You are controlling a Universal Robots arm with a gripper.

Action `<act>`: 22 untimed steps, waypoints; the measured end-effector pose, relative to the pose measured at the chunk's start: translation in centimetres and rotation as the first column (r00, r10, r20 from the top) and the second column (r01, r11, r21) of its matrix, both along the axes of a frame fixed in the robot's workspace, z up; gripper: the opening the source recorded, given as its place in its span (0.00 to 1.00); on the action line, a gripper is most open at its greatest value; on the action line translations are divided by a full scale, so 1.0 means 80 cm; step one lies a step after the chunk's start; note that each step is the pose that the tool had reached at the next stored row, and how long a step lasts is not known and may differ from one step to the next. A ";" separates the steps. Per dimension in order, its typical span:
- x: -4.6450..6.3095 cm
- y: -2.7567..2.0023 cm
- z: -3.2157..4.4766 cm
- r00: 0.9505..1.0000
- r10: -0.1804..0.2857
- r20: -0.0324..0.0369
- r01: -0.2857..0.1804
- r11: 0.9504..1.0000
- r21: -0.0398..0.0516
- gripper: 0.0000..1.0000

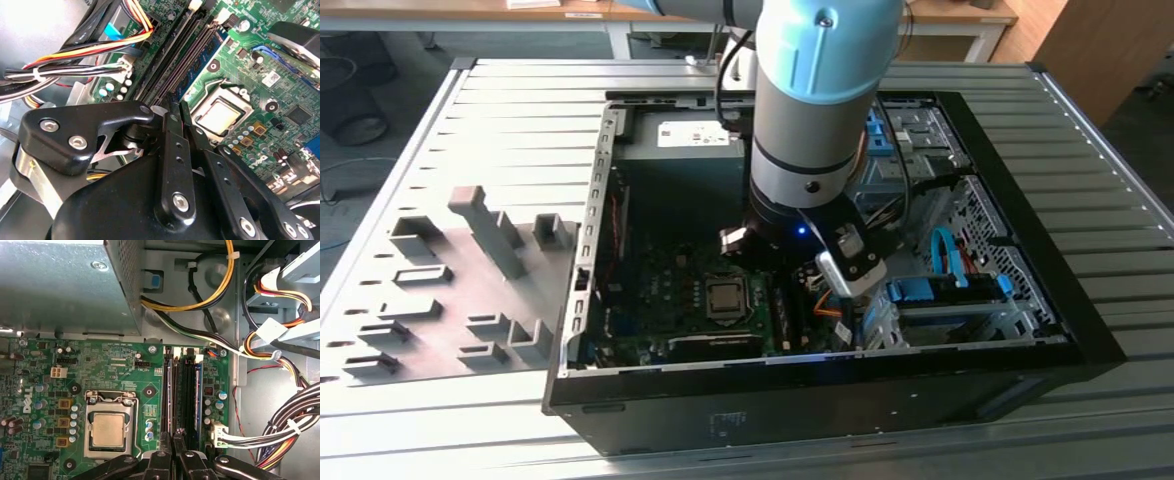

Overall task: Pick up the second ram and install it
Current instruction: 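Insert the second ram into the second slot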

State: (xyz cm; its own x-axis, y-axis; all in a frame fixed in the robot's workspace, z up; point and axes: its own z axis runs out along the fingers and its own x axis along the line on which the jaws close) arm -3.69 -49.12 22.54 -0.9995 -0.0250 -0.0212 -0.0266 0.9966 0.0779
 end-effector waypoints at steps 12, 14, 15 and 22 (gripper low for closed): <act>0.001 0.0009 -0.0006 0.998 -0.061 0.000 0.061 0.998 0.000 0.14; 0.002 0.0014 -0.0006 0.998 -0.061 0.000 0.061 0.998 0.000 0.14; 0.002 0.0015 -0.0006 0.998 -0.061 0.000 0.061 0.998 0.000 0.14; 0.004 0.0015 -0.0005 0.998 -0.061 0.000 0.061 0.998 0.000 0.14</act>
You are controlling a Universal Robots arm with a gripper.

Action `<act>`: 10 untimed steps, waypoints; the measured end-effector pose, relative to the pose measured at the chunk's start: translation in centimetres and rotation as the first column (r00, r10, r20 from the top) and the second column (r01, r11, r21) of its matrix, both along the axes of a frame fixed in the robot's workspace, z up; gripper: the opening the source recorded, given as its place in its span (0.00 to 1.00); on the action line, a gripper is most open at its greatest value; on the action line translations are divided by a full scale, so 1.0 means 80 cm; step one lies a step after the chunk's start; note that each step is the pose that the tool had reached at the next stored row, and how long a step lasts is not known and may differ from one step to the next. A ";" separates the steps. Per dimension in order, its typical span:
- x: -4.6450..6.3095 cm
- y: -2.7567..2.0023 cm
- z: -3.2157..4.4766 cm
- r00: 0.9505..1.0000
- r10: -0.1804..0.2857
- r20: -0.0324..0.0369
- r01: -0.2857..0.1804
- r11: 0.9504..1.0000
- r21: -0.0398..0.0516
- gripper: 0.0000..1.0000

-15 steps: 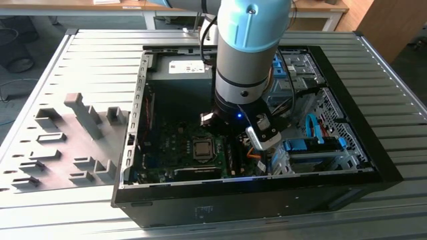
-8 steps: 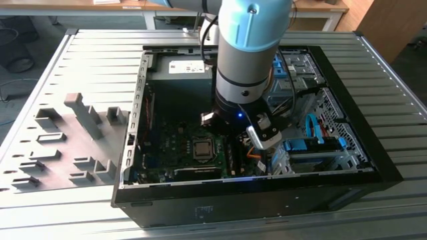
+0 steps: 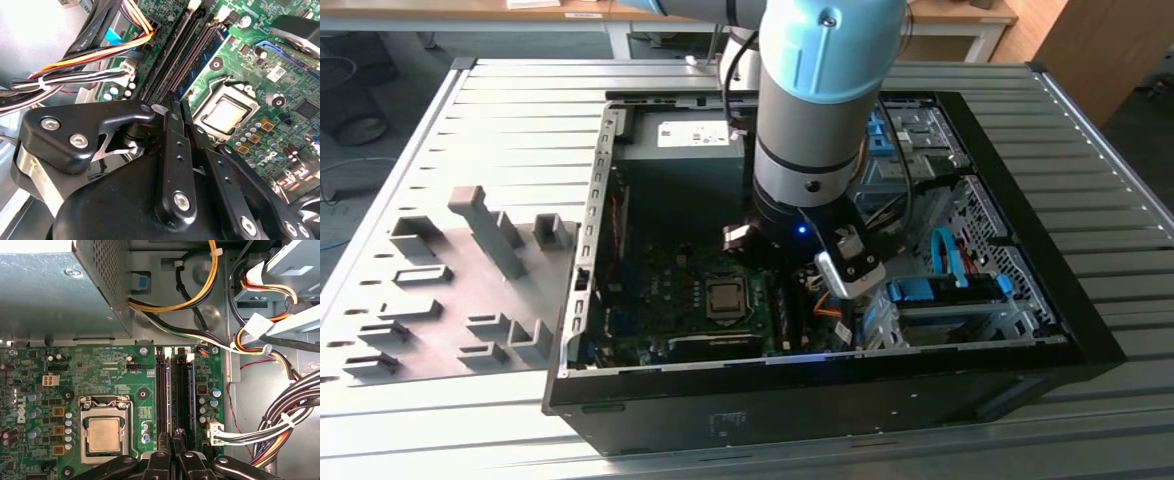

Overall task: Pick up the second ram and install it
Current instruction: 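Insert the second ram into the second slot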

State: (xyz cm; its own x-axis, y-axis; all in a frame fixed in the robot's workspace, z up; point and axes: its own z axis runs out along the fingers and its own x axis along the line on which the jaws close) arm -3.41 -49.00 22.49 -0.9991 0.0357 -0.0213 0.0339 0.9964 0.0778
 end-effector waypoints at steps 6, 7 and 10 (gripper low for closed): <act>0.003 0.0007 -0.0001 1.000 0.000 0.000 0.000 1.000 0.000 0.14; 0.003 0.0013 -0.0002 1.000 0.000 0.000 0.000 1.000 0.000 0.14; 0.003 0.0025 -0.0009 1.000 0.000 0.000 0.000 1.000 0.000 0.14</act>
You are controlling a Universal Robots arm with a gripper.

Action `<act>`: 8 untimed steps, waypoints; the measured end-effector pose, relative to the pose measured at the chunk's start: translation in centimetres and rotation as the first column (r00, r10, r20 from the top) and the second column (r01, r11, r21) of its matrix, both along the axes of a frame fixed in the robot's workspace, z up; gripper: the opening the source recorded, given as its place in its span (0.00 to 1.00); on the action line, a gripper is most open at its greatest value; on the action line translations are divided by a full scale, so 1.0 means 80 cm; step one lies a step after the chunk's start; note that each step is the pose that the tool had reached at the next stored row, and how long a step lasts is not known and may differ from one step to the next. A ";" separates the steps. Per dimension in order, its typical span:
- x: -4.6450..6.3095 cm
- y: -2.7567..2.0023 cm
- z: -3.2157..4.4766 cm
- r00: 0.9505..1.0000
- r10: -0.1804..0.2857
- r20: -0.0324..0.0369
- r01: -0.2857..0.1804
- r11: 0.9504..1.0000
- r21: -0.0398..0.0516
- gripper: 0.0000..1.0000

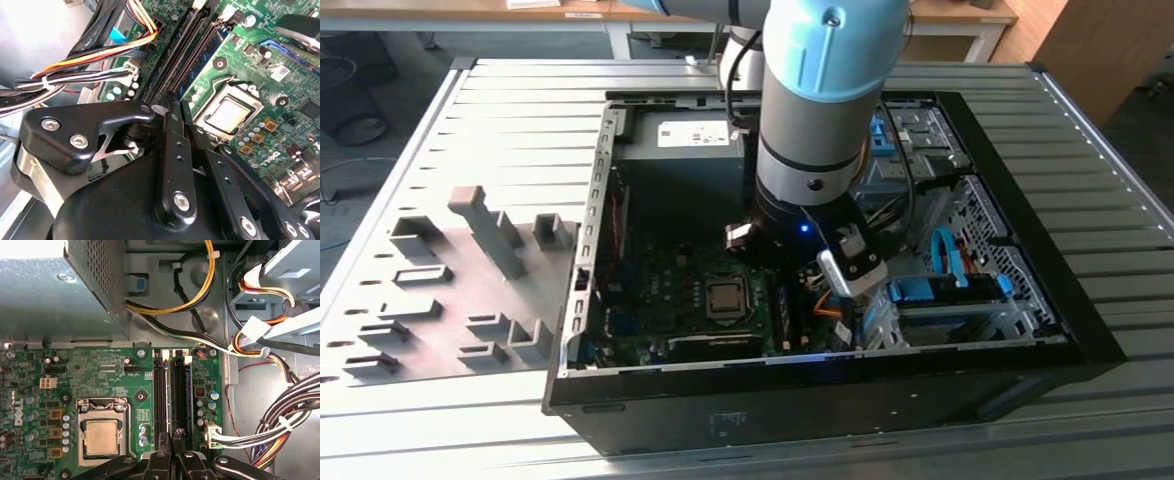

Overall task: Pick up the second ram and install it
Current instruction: 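Insert the second ram into the second slot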

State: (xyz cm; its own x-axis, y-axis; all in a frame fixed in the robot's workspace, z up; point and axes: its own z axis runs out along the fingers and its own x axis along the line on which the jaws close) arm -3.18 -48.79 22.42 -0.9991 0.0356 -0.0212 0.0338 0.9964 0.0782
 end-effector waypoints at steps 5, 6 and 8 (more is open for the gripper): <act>0.000 0.0000 -0.0010 1.000 0.000 0.000 0.000 1.000 -0.003 0.14; 0.000 0.0001 -0.0011 1.000 0.000 0.000 0.000 1.000 -0.003 0.14; 0.000 0.0001 -0.0015 1.000 0.002 0.000 -0.002 1.000 -0.005 0.14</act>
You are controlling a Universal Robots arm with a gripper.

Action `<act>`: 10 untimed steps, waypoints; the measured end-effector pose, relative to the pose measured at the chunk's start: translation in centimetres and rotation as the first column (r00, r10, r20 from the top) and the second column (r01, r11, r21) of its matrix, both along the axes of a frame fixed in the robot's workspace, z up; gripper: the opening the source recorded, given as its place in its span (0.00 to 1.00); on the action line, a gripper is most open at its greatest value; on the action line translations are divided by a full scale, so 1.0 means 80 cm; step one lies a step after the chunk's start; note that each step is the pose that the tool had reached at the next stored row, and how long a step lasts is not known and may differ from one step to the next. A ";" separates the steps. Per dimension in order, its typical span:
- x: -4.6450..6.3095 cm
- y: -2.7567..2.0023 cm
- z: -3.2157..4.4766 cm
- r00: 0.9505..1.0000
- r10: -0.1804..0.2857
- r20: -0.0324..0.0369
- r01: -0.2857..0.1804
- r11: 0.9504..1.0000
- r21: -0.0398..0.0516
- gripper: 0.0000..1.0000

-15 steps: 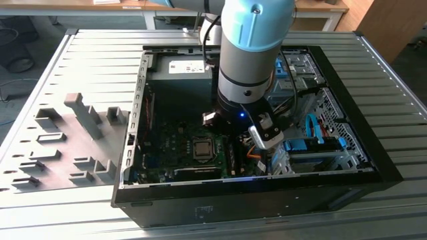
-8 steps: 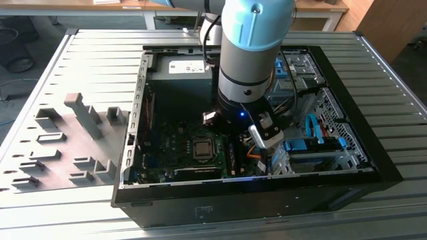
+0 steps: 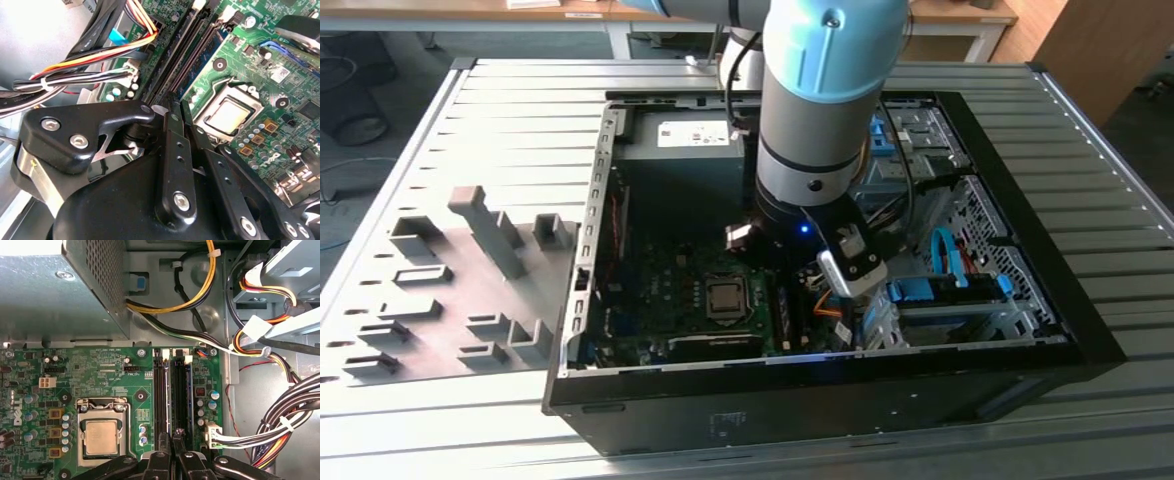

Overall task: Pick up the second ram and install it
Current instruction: 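Insert the second ram into the second slot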

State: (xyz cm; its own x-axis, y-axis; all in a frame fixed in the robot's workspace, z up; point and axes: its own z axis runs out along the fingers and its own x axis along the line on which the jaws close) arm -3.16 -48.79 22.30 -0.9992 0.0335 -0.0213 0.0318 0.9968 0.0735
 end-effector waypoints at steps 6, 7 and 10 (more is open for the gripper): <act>0.000 0.0001 -0.0018 1.000 0.005 0.000 -0.005 1.000 -0.002 0.14; 0.000 0.0003 -0.0022 1.000 0.005 0.000 -0.005 1.000 -0.002 0.14; 0.000 0.0005 -0.0038 1.000 0.005 0.000 -0.005 1.000 -0.002 0.14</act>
